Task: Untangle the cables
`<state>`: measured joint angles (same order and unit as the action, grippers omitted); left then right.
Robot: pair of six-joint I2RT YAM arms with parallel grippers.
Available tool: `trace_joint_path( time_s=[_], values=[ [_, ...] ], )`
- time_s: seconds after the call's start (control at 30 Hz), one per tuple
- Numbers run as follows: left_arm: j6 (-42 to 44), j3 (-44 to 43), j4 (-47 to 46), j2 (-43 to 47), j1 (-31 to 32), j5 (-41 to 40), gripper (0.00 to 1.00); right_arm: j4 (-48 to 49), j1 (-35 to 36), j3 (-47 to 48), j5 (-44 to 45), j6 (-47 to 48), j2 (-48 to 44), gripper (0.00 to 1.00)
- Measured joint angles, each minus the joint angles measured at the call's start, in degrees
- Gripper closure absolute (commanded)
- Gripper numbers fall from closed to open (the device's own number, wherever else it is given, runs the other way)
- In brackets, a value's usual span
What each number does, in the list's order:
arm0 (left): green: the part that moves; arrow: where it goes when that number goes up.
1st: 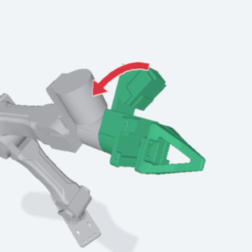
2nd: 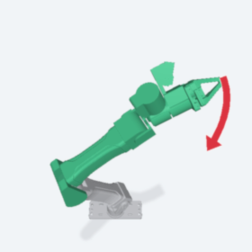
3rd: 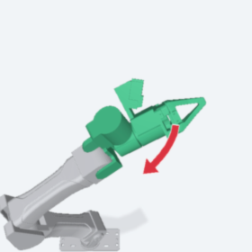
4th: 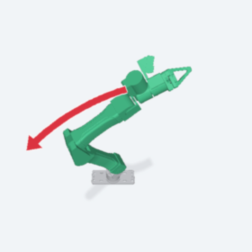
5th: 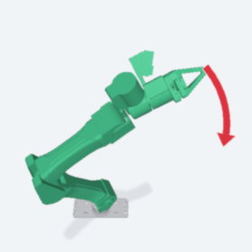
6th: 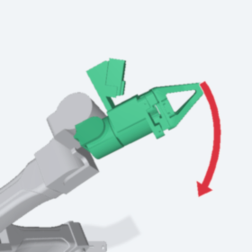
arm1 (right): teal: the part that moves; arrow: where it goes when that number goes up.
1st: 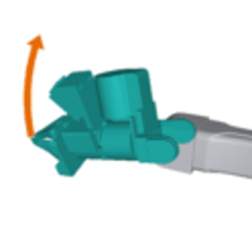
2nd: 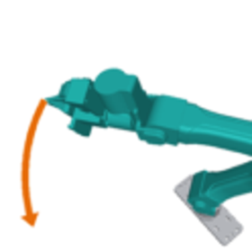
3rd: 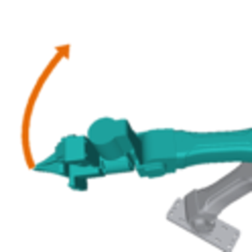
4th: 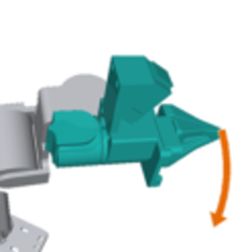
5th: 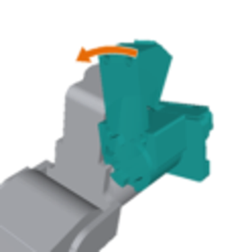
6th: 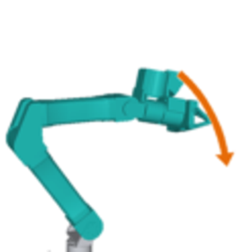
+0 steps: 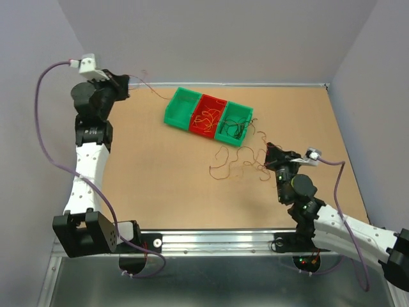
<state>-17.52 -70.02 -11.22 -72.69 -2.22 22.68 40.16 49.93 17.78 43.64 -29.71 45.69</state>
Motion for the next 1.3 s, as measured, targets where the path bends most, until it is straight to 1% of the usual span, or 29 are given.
trace_joint_path(
  time_s=[0.03, 0.1, 0.17, 0.23, 0.3, 0.4, 0.43, 0.5, 0.53, 0.57, 0.6, 0.63, 0.73, 0.83, 0.97, 1.3],
  values=[
    [-0.02, 0.61, -1.68, 0.81, -1.22, -2.14, 1.0, -1.4, -0.17, -0.48, 4.02, -0.48, -1.81, 0.81],
    [-0.02, 1.27, -5.14, 2.67, -4.94, -6.86, 1.0, -3.74, -0.96, -1.4, 11.5, -1.22, -6.62, 0.81],
    [-0.07, 1.7, -8.37, 4.5, -6.84, -9.2, 1.0, -5.01, -1.11, -1.55, 14.69, -1.36, -8.72, 0.82],
    [-0.13, 2.34, -10.95, 6.12, -6.71, -9.44, 1.0, -5.2, -1.16, -1.55, 17.18, -1.4, -9.75, 0.85],
    [-0.24, 3.3, -13.11, 7.3, -6.32, -8.76, 1.0, -5.73, -1.16, -1.55, 18.29, -1.4, -8.61, 0.84],
    [-0.28, 4.15, -15.45, 7.78, -5.73, -5.4, 1.0, -7.15, -1.16, -1.55, 18.56, -1.09, -6.21, 0.78],
    [-0.28, 4.15, -15.76, 7.61, -5.57, -4.44, 1.0, -7.48, -1.16, -1.53, 17.9, -0.85, -5.42, 0.66],
    [-0.07, 4.15, -16.24, 7.1, -4.94, -2.6, 1.0, -8.09, -1.16, -1.44, 14.73, 0.81, -3.89, 0.47],
    [0.11, 4.15, -16.39, 6.67, -4.37, -1.55, 1.0, -8.17, -1.16, -1.42, 12.55, 1.66, -2.75, 0.33],
    [0.24, 4.11, -16.39, 6.25, -4.07, -1.11, 1.0, -8.33, -1.16, -1.38, 11.23, 2.01, -1.9, 0.25],
    [0.48, 3.96, -16.39, 5.6, -3.74, -0.31, 1.0, -8.37, -1.16, -1.31, 10.21, 2.73, -1.11, 0.19],
    [0.63, 3.45, -16.22, 4.74, -3.5, 0.31, 1.0, -8.57, -1.16, -1.07, 8.85, 3.15, 0.24, 0.1],
    [0.9, 1.27, -15.52, 1.7, -3.41, 1.62, 1.0, -8.94, -1.16, -0.26, 6.21, 3.87, 3.04, 0.01],
    [0.94, -1.79, -15.06, -1.66, -3.41, 3.08, 1.0, -8.98, -1.16, 0.61, 3.93, 4.42, 4.83, 0.0],
    [0.92, -4.94, -14.97, -5.16, -3.41, 6.51, 1.0, -8.98, -1.16, 0.83, 2.38, 4.57, 4.96, 0.0],
    [0.87, -18.95, -16.52, -17.94, -2.25, 14.99, 1.0, -9.03, -1.16, 0.83, 1.27, 5.11, 3.39, 0.0]
  ],
)
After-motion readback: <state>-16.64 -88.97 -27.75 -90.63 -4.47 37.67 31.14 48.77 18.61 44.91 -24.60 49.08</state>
